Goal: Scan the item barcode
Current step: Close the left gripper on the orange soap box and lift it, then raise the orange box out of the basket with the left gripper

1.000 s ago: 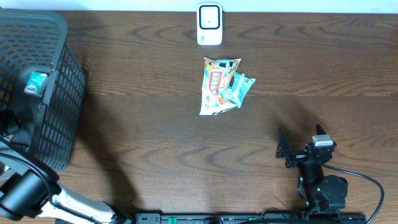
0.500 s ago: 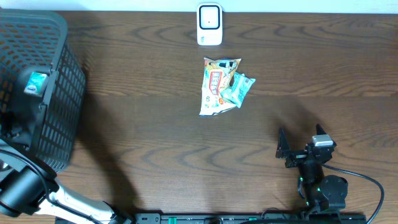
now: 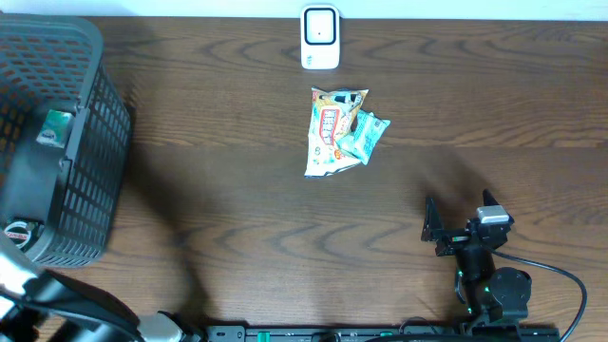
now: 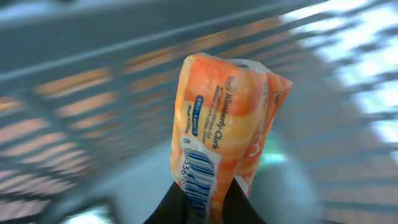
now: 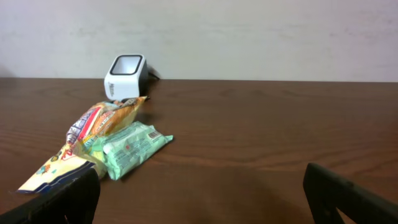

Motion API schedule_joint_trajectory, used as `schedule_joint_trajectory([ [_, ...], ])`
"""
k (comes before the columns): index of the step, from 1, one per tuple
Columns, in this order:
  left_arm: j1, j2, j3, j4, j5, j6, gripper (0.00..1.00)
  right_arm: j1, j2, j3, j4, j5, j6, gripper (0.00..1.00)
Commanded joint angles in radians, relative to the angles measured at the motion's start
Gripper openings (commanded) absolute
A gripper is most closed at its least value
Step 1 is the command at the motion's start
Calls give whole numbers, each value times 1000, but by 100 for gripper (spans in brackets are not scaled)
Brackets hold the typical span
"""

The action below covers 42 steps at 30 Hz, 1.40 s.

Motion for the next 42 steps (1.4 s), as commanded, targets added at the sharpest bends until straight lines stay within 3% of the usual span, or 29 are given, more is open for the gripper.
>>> schedule_joint_trajectory([
  [1, -14, -23, 0, 30, 375, -180, 7, 8, -3, -2, -4, 8, -15, 99],
  [9, -149, -39, 0, 31, 626, -214, 7, 8, -3, -2, -4, 8, -15, 99],
  [13, -267, -39, 0, 30, 680, -214, 7, 8, -3, -2, -4, 8, -15, 99],
  [17, -393, -39, 0, 45, 679, -210, 7, 8, -3, -2, -4, 8, -15, 99],
  [23, -503, -39, 0, 81, 673, -108, 8, 8, -3, -2, -4, 8, -15, 99],
  [30, -522, -39, 0, 80, 546, -105, 7, 8, -3, -2, -4, 8, -15, 99],
  [42, -522, -127, 6, 125, 517, -97, 7, 8, -3, -2, -4, 8, -15, 99],
])
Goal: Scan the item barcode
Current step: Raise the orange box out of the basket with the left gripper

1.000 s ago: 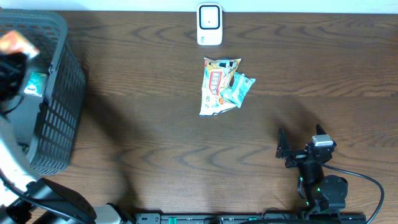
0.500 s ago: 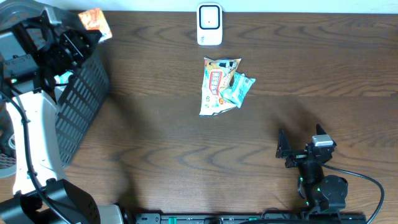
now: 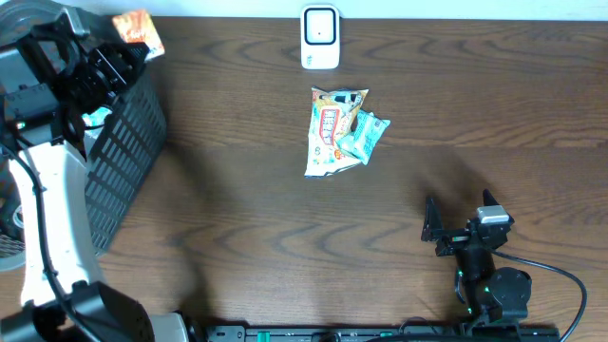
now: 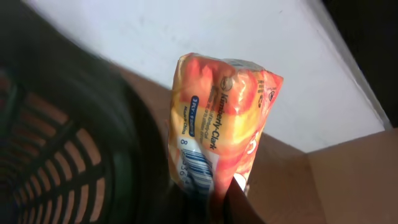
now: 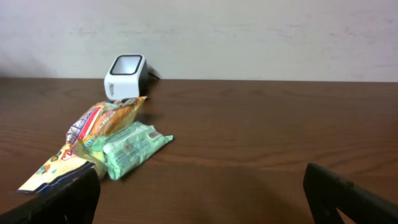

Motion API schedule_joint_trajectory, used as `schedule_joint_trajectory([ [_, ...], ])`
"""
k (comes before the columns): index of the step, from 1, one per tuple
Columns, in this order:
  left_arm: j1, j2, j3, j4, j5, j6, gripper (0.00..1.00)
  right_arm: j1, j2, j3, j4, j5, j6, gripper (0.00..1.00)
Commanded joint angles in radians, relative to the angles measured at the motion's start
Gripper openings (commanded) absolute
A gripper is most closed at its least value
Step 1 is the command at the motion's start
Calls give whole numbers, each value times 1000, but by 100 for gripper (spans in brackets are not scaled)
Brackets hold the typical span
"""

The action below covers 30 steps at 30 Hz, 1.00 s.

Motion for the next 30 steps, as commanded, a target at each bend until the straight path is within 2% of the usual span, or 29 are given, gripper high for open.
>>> schedule_joint_trajectory([
  [1, 0, -116, 6, 35, -23, 25, 7, 8, -3, -2, -4, 8, -15, 99],
  [5, -10, -192, 6, 11, -23, 25, 7, 8, -3, -2, -4, 8, -15, 99],
  [9, -53, -208, 6, -84, -51, 26, 8, 8, -3, -2, -4, 8, -15, 99],
  [11, -89, -196, 4, -154, -145, 29, 8, 8, -3, -2, -4, 8, -15, 99],
  [12, -126, -179, 2, -211, -252, 44, 7, 8, -3, -2, -4, 8, -15, 99],
  [16, -228, -114, 2, -284, -472, 71, 7, 8, -3, -2, -4, 8, -15, 99],
  [19, -293, -58, 2, -276, -595, 72, 8, 8, -3, -2, -4, 8, -15, 99],
  [24, -373, 21, 2, -209, -860, 198, 7, 8, -3, -2, -4, 8, -15, 99],
  [30, -390, 54, 2, -167, -1198, 304, 7, 8, -3, -2, -4, 8, -15, 99],
])
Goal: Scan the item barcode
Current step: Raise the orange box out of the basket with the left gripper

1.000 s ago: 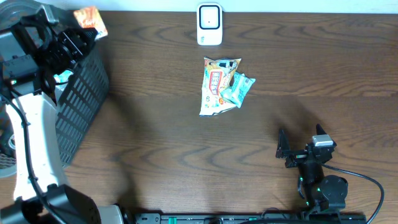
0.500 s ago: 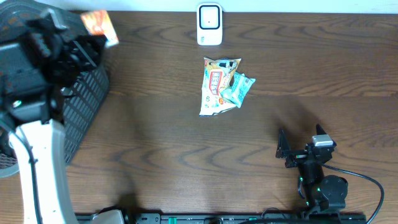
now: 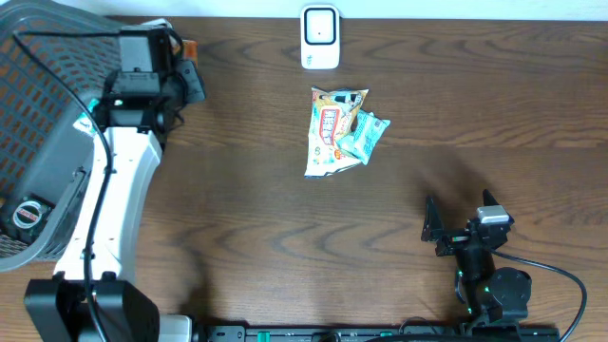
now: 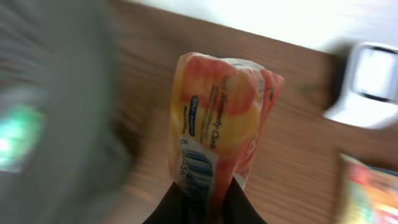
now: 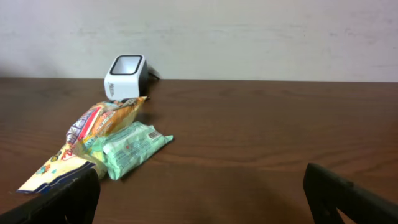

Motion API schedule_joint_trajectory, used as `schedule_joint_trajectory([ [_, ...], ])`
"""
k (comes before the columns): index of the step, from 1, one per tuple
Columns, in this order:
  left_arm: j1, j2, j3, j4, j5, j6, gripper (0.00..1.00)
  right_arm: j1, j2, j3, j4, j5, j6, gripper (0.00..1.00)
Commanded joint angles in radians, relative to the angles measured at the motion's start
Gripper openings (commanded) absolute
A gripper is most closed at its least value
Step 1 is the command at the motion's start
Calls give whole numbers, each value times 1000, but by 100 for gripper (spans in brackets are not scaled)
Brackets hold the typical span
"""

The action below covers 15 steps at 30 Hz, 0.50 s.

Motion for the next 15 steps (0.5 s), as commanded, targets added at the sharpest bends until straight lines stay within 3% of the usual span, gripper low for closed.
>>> schedule_joint_trajectory([
  [1, 6, 9, -3, 16, -322, 112, 7, 8, -3, -2, -4, 8, -15, 99],
  [15, 90, 11, -3, 155, -364, 149, 7, 8, -3, -2, -4, 8, -15, 99],
])
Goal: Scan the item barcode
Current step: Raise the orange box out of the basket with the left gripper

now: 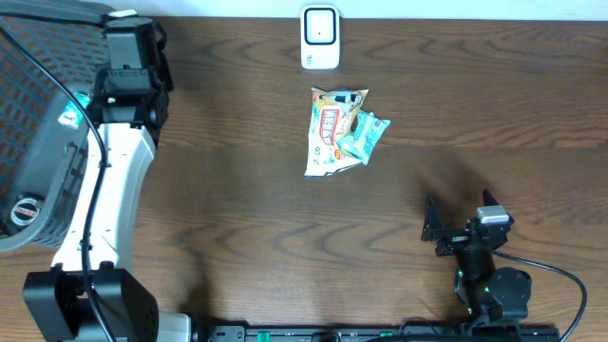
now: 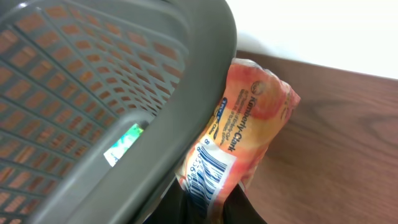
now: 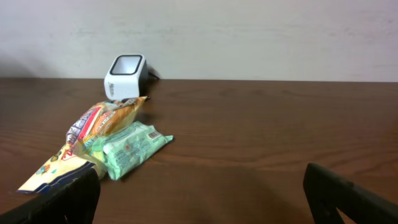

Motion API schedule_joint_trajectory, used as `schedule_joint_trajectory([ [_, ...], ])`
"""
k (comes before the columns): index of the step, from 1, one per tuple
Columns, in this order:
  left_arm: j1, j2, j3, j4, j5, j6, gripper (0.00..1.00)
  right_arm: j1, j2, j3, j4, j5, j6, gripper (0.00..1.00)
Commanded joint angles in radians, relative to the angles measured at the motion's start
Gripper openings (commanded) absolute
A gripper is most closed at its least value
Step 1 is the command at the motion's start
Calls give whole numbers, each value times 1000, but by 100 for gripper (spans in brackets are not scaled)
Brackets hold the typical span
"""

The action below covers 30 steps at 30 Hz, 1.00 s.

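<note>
An orange Kimberly-Clark tissue pack point(image 2: 249, 130) fills the left wrist view, barcode facing the camera, with my left gripper point(image 2: 205, 208) shut on its lower end. The pack rests against the grey rim of the basket point(image 2: 143, 118). Overhead, the left wrist point(image 1: 131, 57) is at the far left by the basket and hides the pack. The white scanner point(image 1: 320, 38) stands at the back middle, well right of the left wrist. My right gripper point(image 3: 202, 202) stands open and empty near the front right.
A yellow snack bag point(image 1: 331, 133) and a green pack point(image 1: 366, 136) lie together just in front of the scanner point(image 3: 124, 76). The dark mesh basket point(image 1: 38, 142) takes up the left side, with a round item point(image 1: 21, 211) inside it.
The left wrist has shifted a little left and back. The orange pack, then over bare table with the scanner ahead of it, now lies against the basket rim. The right arm is unchanged.
The left gripper held the orange pack down inside the basket. Then it held the pack above the basket's far right corner. Then the pack was over the table, the scanner in sight. Now it is back against the rim. The basket has shifted between moments.
</note>
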Motion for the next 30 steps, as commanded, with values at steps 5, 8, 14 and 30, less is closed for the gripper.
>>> schedule_joint_trajectory([
  [5, 113, 5, -1, 22, -69, 3, 7, 8, -3, -2, -4, 8, -15, 99],
  [8, 135, 8, -1, 14, -68, 3, 7, 8, -3, -2, -4, 8, -15, 99],
  [14, 103, -14, 0, 32, -62, 3, 7, 8, -3, -2, -4, 8, -15, 99],
  [30, -33, -197, 1, -277, -62, -4, 7, 8, -3, -2, -4, 8, -15, 99],
])
